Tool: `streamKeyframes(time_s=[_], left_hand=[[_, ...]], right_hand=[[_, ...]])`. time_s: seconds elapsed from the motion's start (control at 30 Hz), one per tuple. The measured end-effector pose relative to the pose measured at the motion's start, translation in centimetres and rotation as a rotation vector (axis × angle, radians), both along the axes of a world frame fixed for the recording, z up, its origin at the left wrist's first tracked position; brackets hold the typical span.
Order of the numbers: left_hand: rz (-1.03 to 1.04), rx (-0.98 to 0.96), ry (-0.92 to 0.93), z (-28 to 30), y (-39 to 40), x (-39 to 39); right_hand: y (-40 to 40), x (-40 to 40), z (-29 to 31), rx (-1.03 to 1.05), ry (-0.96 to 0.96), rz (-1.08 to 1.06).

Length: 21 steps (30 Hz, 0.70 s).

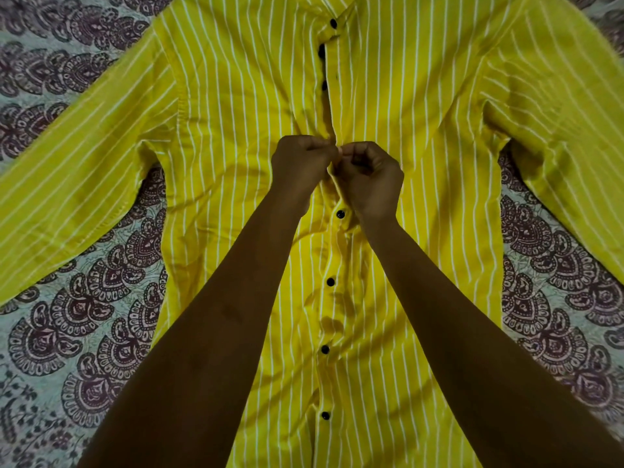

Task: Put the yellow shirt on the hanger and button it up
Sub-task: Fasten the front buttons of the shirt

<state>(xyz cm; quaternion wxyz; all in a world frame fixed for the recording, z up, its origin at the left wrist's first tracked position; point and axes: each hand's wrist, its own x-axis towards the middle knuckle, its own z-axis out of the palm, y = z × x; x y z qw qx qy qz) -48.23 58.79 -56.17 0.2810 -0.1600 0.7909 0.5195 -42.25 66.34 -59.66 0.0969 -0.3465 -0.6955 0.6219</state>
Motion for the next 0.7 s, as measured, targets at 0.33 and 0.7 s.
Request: streamKeyframes(time_s=[0.33, 0.7], left_hand=[[0.057, 0.012, 0.057, -1.2, -0.4, 0.1], [-0.353, -0.086, 0.270, 0.0, -1.2, -1.1]], right_hand=[[0.2, 0.4, 0.1, -0.010, 0.018, 0.042], [2.0, -0.2, 0.9, -0.291, -0.051, 0.126]])
